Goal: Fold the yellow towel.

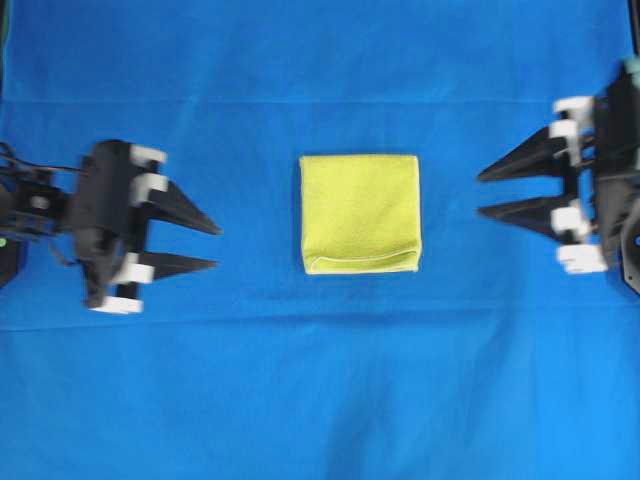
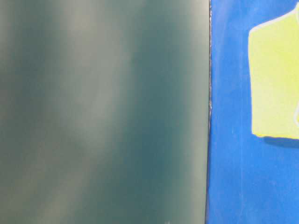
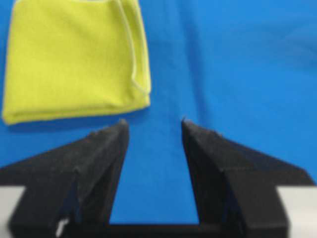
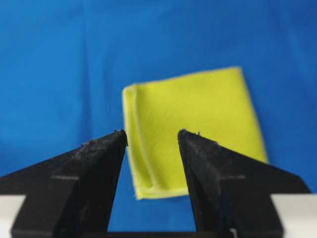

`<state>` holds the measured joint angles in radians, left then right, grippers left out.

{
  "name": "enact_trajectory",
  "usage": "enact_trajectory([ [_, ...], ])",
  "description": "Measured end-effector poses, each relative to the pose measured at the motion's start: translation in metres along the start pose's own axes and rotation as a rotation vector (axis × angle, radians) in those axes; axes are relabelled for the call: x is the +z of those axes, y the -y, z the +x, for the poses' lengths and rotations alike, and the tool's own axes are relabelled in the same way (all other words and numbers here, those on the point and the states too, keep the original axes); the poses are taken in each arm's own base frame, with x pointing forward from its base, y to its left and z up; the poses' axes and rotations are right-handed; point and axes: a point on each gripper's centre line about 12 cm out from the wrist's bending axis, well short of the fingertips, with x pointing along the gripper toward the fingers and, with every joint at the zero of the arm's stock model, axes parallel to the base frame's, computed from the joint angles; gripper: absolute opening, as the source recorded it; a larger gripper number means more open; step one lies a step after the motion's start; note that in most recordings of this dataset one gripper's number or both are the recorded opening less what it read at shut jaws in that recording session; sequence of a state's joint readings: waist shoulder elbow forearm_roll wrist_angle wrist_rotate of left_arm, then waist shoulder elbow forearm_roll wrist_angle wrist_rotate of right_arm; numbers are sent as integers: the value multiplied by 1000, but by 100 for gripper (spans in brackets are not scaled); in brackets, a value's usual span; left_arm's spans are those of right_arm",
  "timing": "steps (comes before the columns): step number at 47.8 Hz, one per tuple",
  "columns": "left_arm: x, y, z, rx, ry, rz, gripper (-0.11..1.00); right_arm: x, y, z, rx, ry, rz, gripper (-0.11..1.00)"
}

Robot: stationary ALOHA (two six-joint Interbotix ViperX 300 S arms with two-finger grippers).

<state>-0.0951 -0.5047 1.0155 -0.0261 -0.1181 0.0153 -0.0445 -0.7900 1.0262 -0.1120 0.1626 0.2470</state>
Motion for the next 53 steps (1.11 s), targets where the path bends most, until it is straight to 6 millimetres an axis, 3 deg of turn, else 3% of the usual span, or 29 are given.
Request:
enact_trajectory([
  [12, -9, 0, -57, -1, 138, 10, 44, -23, 19, -30, -70, 66, -26, 53],
  [23, -41, -1, -89, 1, 198, 5, 43, -52, 24, -40, -72, 141, -23, 53],
  [35, -65, -3, -98, 12, 207, -8, 43, -72, 27, -35, -65, 173, -9, 53],
  [53, -65, -7, -98, 33, 207, -14, 43, -79, 30, -29, -73, 153, 4, 53],
])
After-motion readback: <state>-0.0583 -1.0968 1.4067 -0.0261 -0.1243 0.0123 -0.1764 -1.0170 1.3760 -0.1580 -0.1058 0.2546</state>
